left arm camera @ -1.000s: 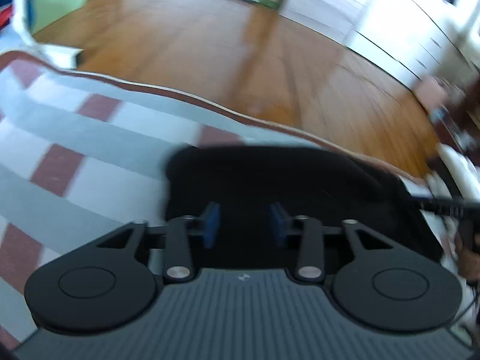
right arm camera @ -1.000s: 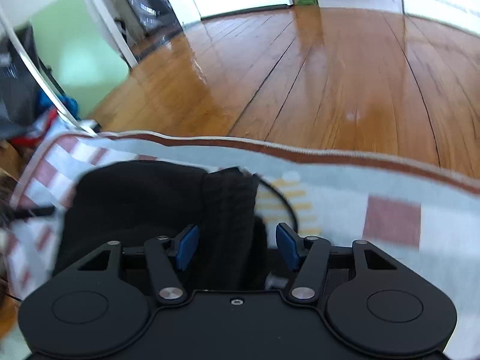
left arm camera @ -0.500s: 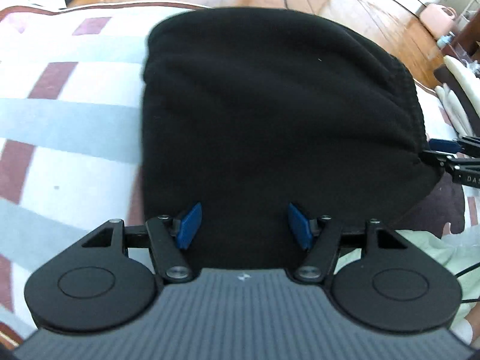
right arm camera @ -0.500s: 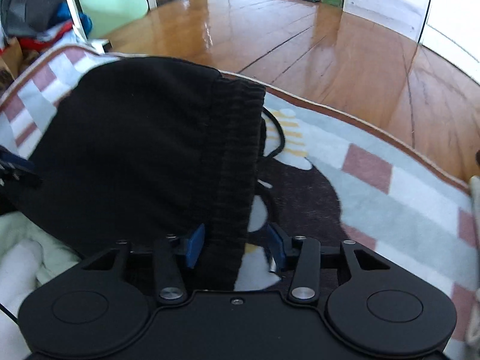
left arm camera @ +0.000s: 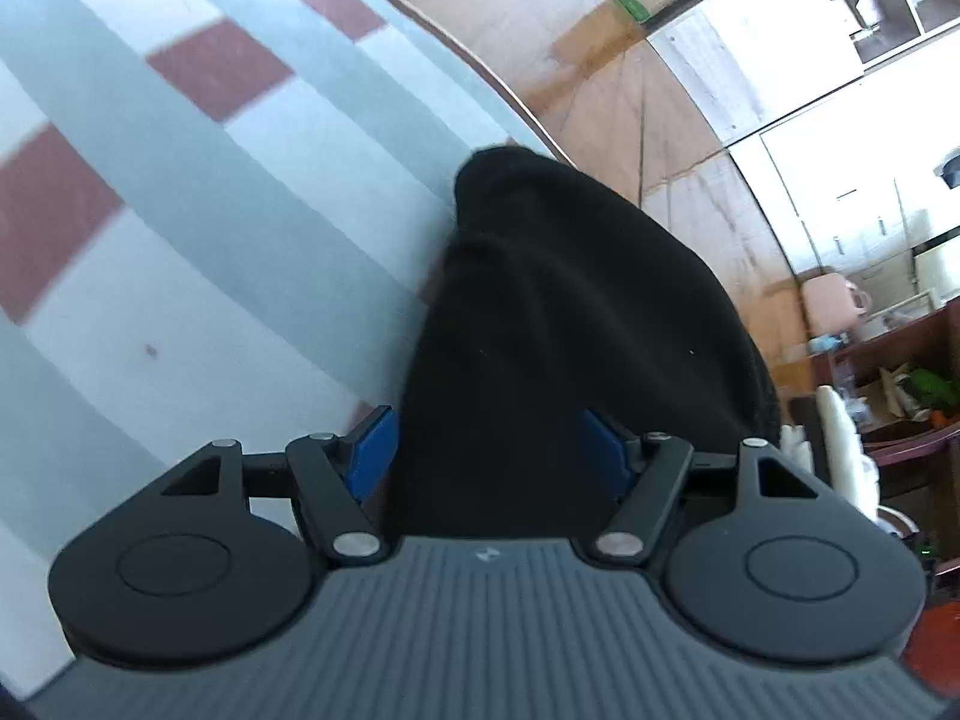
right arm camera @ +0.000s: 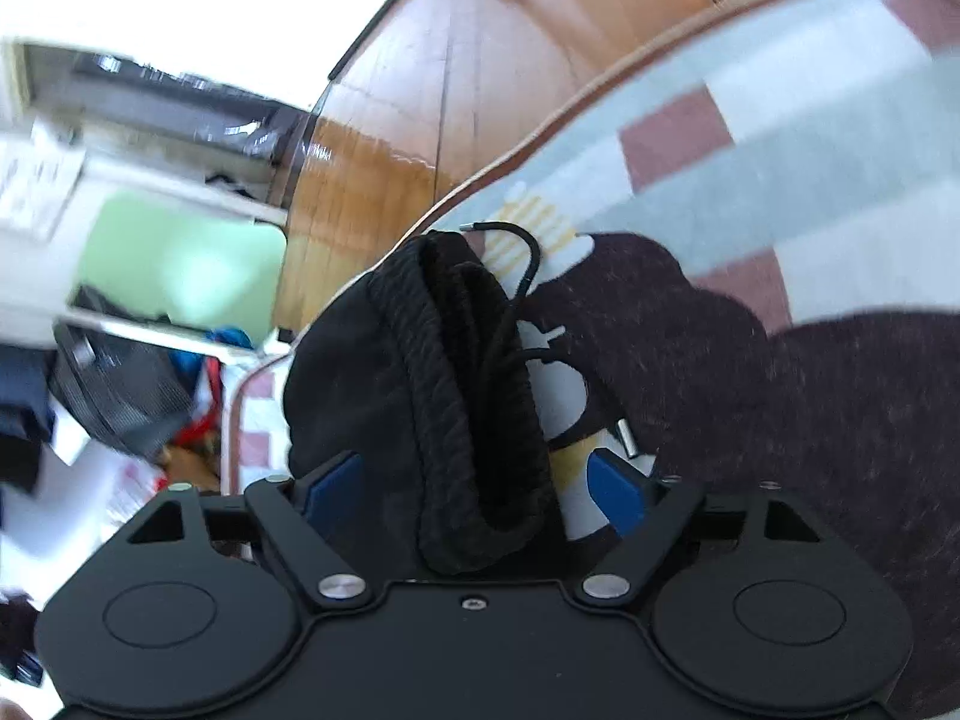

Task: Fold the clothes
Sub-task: 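Grasp the folded black bundle edge with the left tool while the right tool pinches the drawstring end, then lift the black bundle with both tools, holding its edges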

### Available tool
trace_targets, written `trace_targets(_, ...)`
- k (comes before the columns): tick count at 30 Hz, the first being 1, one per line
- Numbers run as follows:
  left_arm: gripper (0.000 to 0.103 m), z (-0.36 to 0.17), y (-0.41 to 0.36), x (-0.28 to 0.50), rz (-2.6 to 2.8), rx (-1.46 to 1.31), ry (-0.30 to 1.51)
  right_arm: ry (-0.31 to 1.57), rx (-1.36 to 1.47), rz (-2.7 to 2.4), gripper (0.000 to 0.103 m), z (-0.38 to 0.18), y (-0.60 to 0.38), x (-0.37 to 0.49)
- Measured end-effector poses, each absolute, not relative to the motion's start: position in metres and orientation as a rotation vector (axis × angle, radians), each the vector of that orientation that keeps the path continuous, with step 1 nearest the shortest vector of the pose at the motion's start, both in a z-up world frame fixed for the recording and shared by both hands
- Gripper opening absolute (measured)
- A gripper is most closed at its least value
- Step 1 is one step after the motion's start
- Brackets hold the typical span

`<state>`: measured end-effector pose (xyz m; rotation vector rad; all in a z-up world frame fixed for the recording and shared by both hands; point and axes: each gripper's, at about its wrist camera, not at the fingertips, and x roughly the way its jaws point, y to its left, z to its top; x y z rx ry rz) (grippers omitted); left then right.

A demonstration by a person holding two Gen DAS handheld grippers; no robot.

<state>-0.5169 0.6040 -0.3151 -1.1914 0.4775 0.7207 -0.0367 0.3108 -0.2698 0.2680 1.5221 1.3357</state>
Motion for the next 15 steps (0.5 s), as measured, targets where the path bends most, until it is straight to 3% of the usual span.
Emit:
trace_targets(6, 0.064, -0.308, 0.591, -0.469, 0.642, -1.064, 0.669, 1.494, 0.163, 1.381, 0.086, -0.268, 0.336, -0.057)
trace_targets(15, 0.068, -0.310, 0.593, -0.460, 0.758, -1.113, 0.653, 1.510, -0.028, 1.345, 0.086, -0.287, 0.357, -0.084)
